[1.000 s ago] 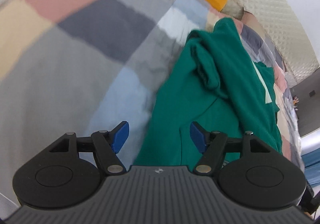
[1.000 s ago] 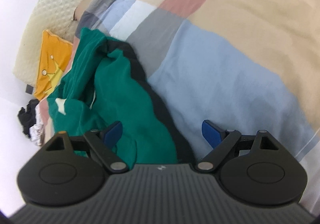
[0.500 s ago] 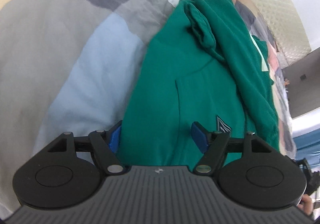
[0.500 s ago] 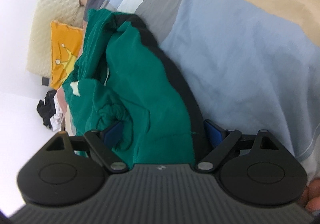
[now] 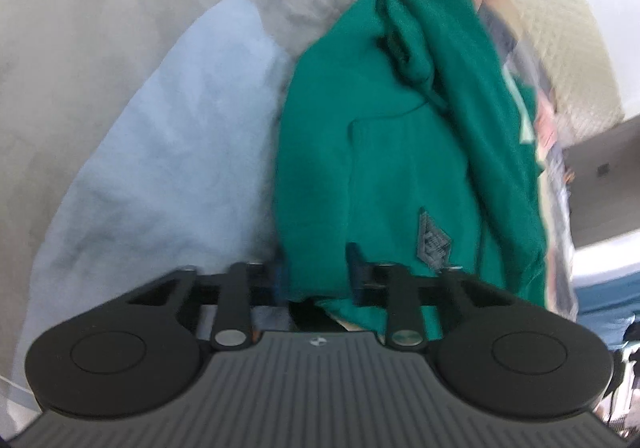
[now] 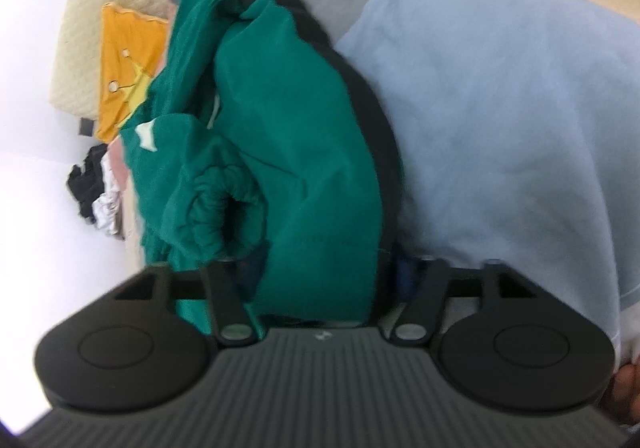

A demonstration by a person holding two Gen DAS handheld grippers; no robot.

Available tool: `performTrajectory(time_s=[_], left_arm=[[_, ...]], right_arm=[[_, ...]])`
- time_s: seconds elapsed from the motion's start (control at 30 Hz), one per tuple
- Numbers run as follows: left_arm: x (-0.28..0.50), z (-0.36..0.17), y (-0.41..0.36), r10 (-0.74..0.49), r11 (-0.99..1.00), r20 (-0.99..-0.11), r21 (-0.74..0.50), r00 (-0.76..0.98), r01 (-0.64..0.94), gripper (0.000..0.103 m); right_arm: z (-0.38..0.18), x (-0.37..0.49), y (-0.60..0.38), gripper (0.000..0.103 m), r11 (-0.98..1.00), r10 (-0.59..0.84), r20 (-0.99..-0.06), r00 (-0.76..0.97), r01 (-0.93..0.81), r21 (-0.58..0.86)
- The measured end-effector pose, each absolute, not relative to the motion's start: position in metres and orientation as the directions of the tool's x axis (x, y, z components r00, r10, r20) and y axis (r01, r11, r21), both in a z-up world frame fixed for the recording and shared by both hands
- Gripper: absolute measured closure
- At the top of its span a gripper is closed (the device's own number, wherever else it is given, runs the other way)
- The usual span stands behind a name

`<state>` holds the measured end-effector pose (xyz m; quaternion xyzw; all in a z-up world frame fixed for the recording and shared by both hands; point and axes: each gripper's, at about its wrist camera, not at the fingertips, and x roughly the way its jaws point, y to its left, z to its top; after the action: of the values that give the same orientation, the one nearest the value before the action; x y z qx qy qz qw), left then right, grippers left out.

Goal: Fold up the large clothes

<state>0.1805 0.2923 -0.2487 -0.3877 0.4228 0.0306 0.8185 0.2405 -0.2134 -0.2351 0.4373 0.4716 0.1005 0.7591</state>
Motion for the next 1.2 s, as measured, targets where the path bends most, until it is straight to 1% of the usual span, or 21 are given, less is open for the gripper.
performTrajectory(time_s=[0.03,0.07,0.17,0.27,0.37,0.5,0.7,0.9,1.07,1.2], left_arm=[[0.179,-0.245,0.292,-0.267,0.687,-0.704,-0.617,0.658,-0.383,0.083],[0.178,-0.241,0.292,-0.26,0.672,-0.69,-0.632,0.676,-0.386,0.086],[0.176,-0.223,0.295,-0.258,0.628,-0.618,-0.691,0.742,-0.358,0.089],[0.173,-0.195,0.297,-0.258,0.598,-0.542,-0.74,0.8,-0.308,0.092],[0.171,-0.168,0.298,-0.258,0.567,-0.468,-0.782,0.845,-0.26,0.093],[0.168,-0.138,0.3,-0.257,0.535,-0.394,-0.819,0.882,-0.21,0.093],[0.159,-0.103,0.309,-0.264,0.51,-0.316,-0.848,0.911,-0.146,0.094],[0.137,-0.067,0.31,-0.27,0.52,-0.255,-0.85,0.928,-0.083,0.094],[0.114,-0.036,0.303,-0.3,0.526,-0.211,-0.85,0.93,-0.023,0.094],[0.088,-0.024,0.297,-0.349,0.485,-0.169,-0.874,0.922,0.023,0.094]], right_arm=[[-0.234,0.239,-0.216,0.062,0.586,0.57,-0.614,0.546,0.253,0.77],[-0.231,0.236,-0.217,0.068,0.582,0.568,-0.605,0.558,0.247,0.774],[-0.221,0.233,-0.218,0.074,0.604,0.558,-0.59,0.584,0.201,0.771],[-0.209,0.227,-0.223,0.077,0.596,0.555,-0.549,0.625,0.161,0.787],[-0.192,0.221,-0.227,0.079,0.584,0.557,-0.5,0.663,0.114,0.803],[-0.158,0.214,-0.23,0.081,0.581,0.559,-0.429,0.709,0.034,0.813],[-0.109,0.206,-0.236,0.081,0.573,0.575,-0.329,0.749,-0.082,0.816],[-0.066,0.19,-0.239,0.082,0.58,0.589,-0.258,0.766,-0.179,0.795],[-0.046,0.166,-0.251,0.082,0.57,0.6,-0.206,0.773,-0.232,0.789],[-0.04,0.137,-0.265,0.082,0.572,0.601,-0.192,0.776,-0.25,0.781]])
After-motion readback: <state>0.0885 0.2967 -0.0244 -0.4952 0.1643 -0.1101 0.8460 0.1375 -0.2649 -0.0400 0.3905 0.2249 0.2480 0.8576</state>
